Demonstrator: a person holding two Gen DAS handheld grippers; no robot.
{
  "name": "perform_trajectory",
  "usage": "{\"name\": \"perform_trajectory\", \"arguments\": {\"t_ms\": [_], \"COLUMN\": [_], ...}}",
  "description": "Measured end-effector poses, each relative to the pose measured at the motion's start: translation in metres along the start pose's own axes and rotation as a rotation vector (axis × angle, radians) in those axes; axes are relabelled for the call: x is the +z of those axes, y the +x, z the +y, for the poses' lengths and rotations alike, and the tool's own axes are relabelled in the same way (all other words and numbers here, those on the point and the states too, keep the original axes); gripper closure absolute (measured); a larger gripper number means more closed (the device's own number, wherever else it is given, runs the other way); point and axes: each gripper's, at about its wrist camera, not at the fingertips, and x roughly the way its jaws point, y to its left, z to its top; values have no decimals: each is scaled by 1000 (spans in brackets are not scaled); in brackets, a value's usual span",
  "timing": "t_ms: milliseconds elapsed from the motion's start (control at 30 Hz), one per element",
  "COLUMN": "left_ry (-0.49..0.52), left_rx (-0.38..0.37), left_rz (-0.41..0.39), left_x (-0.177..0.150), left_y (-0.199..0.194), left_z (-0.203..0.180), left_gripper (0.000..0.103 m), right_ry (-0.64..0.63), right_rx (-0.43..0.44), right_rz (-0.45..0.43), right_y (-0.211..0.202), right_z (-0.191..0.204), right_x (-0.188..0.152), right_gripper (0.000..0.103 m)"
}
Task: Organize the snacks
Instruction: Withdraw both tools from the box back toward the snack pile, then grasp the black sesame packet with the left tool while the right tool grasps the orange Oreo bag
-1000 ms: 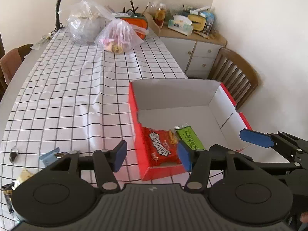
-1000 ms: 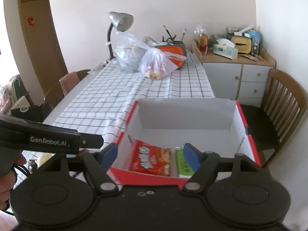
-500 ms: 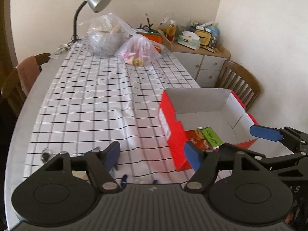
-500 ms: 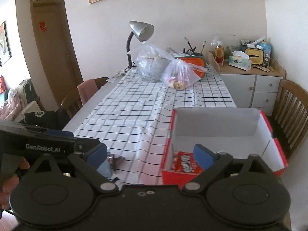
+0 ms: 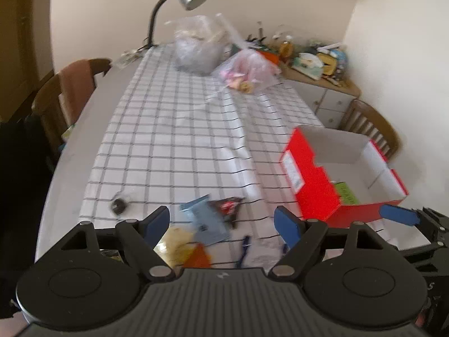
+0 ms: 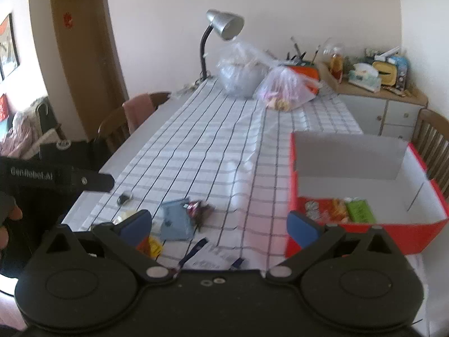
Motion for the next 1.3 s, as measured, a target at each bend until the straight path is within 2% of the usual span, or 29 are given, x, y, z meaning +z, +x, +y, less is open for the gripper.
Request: {"name": "perform_trajectory", "arguments": {"t_ms": [233,467,733,933,1133,1167,1233,1300], "left_ry": [-66,-120,-124,-140,-139,-137,-130,-133], "left_rx": [71,150,215,233,215,215,213,209], "left_rz": [59,151,265,303,348,355,377,389], "left_x": [-10,-23,-43,-46,-47,-48,-48,-48], "left_y": [13,43,84,101,112,113,117,119], "left_z": [57,101,122,133,134,134,133,133], "left_gripper": [21,21,21,22,23,25,39,42], "right_ry": [-71,-149,-269,-382,-498,-505,-507,-506], "right_rx": [54,98,92,78,61,64,62,70], "right_rz": [84,175,264,281,275,282,287,296], "right_y": [28,60,97,115,126,129,132,134], "right_z": [34,67,99,122,135,136,138,139], "right_x": [-19,-40,-61,-68,-69,-68,-67,-66], "right_gripper": [0,0,4,8,21,23,29,39]}}
